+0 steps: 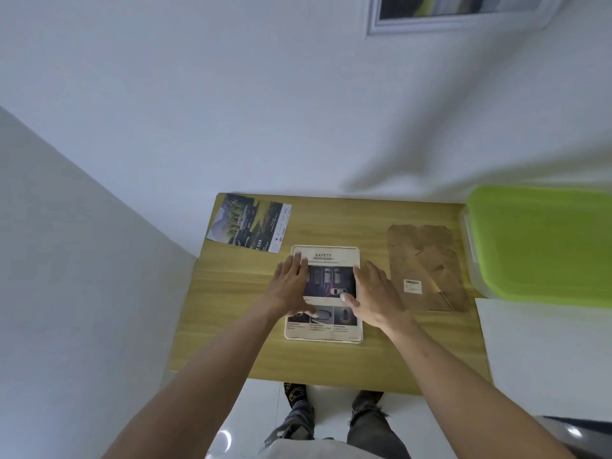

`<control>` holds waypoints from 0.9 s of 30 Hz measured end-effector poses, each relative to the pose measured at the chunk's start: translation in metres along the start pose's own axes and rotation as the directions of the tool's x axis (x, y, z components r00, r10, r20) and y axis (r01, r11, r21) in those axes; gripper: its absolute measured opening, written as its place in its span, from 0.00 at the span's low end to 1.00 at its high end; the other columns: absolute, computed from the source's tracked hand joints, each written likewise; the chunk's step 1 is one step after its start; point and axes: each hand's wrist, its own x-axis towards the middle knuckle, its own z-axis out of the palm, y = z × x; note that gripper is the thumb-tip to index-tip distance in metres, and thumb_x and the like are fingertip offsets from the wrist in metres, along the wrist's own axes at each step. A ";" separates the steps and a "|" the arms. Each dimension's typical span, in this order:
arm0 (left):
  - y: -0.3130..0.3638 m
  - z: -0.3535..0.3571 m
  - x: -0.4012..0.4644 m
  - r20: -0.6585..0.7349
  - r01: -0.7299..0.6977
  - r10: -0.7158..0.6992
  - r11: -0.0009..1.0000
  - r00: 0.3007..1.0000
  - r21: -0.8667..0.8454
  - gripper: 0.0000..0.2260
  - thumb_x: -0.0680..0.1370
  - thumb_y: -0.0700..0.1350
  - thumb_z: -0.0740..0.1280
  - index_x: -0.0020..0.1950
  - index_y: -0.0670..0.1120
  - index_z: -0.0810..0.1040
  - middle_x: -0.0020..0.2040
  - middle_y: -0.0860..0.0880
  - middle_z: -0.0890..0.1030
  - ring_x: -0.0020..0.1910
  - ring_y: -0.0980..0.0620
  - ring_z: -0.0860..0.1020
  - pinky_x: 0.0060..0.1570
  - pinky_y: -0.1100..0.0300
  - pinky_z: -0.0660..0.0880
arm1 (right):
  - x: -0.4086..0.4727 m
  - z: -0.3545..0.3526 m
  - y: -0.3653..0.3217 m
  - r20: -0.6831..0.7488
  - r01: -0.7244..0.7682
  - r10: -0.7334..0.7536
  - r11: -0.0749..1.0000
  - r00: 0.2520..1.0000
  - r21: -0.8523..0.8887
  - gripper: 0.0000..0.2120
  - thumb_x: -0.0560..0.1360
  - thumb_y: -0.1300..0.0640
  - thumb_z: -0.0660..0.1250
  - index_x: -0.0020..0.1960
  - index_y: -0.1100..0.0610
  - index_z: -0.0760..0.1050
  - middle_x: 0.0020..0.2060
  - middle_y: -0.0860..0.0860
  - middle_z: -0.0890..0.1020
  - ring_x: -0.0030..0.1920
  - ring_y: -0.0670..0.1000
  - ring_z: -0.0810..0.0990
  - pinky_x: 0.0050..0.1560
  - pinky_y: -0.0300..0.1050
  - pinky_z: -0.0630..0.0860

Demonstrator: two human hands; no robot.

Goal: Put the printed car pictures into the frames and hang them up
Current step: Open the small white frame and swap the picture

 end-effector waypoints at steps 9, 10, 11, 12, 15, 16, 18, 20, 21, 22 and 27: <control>-0.010 0.021 -0.003 -0.026 -0.050 0.052 0.997 0.998 0.054 0.57 0.67 0.61 0.75 0.80 0.42 0.41 0.80 0.44 0.41 0.78 0.48 0.38 0.74 0.46 0.33 | -0.006 0.017 -0.031 0.074 -0.118 0.112 0.989 0.991 0.086 0.36 0.81 0.38 0.56 0.82 0.56 0.51 0.80 0.59 0.44 0.80 0.59 0.45 0.78 0.53 0.52; -0.010 0.022 -0.004 -0.043 -0.061 0.063 0.997 0.997 0.045 0.55 0.67 0.60 0.75 0.80 0.43 0.43 0.80 0.44 0.43 0.79 0.49 0.39 0.74 0.46 0.33 | -0.006 0.017 -0.033 0.086 -0.130 0.122 0.987 0.989 0.099 0.35 0.81 0.39 0.56 0.81 0.55 0.51 0.80 0.59 0.43 0.80 0.59 0.45 0.78 0.54 0.52; -0.010 0.023 -0.005 -0.060 -0.073 0.075 0.997 0.995 0.031 0.53 0.68 0.59 0.75 0.80 0.43 0.44 0.80 0.44 0.45 0.79 0.49 0.41 0.74 0.47 0.33 | -0.005 0.017 -0.035 0.093 -0.142 0.132 0.984 0.987 0.109 0.35 0.81 0.40 0.57 0.81 0.54 0.52 0.80 0.59 0.43 0.80 0.59 0.45 0.78 0.55 0.53; -0.010 0.025 -0.006 -0.077 -0.084 0.084 0.996 0.993 0.007 0.52 0.69 0.57 0.75 0.80 0.43 0.45 0.81 0.45 0.46 0.79 0.49 0.42 0.74 0.47 0.33 | -0.005 0.017 -0.036 0.094 -0.150 0.140 0.982 0.986 0.116 0.34 0.81 0.40 0.57 0.81 0.54 0.52 0.80 0.59 0.43 0.80 0.60 0.46 0.78 0.55 0.54; -0.011 0.028 -0.008 -0.120 -0.096 0.080 0.987 0.990 -0.130 0.47 0.71 0.51 0.75 0.80 0.45 0.49 0.81 0.47 0.49 0.79 0.49 0.44 0.75 0.48 0.35 | -0.004 0.019 -0.038 0.067 -0.165 0.157 0.976 0.985 0.144 0.33 0.81 0.42 0.60 0.80 0.55 0.55 0.79 0.58 0.49 0.79 0.60 0.52 0.76 0.55 0.60; -0.012 0.028 -0.009 -0.132 -0.098 0.075 0.978 0.988 -0.184 0.45 0.72 0.49 0.75 0.80 0.46 0.50 0.81 0.47 0.49 0.79 0.50 0.45 0.75 0.49 0.35 | -0.003 0.019 -0.038 0.052 -0.170 0.164 0.972 0.985 0.160 0.33 0.80 0.43 0.61 0.80 0.55 0.56 0.79 0.57 0.52 0.78 0.59 0.55 0.75 0.55 0.63; -0.014 0.025 -0.012 -0.151 -0.104 0.061 0.948 0.987 -0.300 0.42 0.73 0.45 0.74 0.80 0.48 0.53 0.80 0.48 0.51 0.79 0.52 0.47 0.76 0.50 0.36 | -0.002 0.016 -0.037 0.033 -0.179 0.176 0.963 0.984 0.201 0.31 0.80 0.44 0.62 0.79 0.54 0.57 0.77 0.55 0.55 0.76 0.58 0.58 0.73 0.56 0.66; -0.014 0.021 -0.017 -0.161 -0.113 0.042 0.880 0.986 -0.462 0.39 0.73 0.41 0.73 0.79 0.48 0.56 0.80 0.49 0.54 0.79 0.53 0.52 0.77 0.49 0.39 | 0.000 0.011 -0.036 0.022 -0.190 0.190 0.952 0.982 0.240 0.30 0.79 0.45 0.63 0.78 0.52 0.59 0.76 0.55 0.58 0.74 0.58 0.61 0.70 0.57 0.69; -0.015 0.019 -0.020 -0.169 -0.119 0.029 0.826 0.985 -0.552 0.38 0.72 0.38 0.72 0.79 0.48 0.58 0.79 0.50 0.56 0.78 0.53 0.55 0.77 0.48 0.44 | 0.001 0.008 -0.036 0.020 -0.192 0.194 0.949 0.981 0.252 0.30 0.79 0.46 0.63 0.78 0.52 0.59 0.75 0.55 0.59 0.73 0.58 0.63 0.69 0.57 0.70; -0.016 0.017 -0.022 -0.182 -0.130 0.017 0.763 0.983 -0.633 0.38 0.71 0.35 0.71 0.78 0.48 0.60 0.79 0.51 0.57 0.77 0.52 0.58 0.77 0.47 0.52 | 0.003 0.005 -0.036 0.018 -0.194 0.196 0.946 0.980 0.259 0.30 0.79 0.47 0.63 0.78 0.52 0.59 0.75 0.55 0.59 0.73 0.58 0.63 0.68 0.57 0.70; -0.024 0.009 -0.023 -0.206 -0.132 -0.086 0.523 0.975 -0.842 0.41 0.69 0.27 0.66 0.78 0.53 0.61 0.80 0.49 0.56 0.65 0.48 0.76 0.49 0.54 0.82 | 0.015 -0.017 -0.042 0.018 -0.196 0.200 0.936 0.980 0.294 0.30 0.81 0.49 0.63 0.80 0.53 0.56 0.78 0.55 0.56 0.77 0.58 0.58 0.72 0.57 0.65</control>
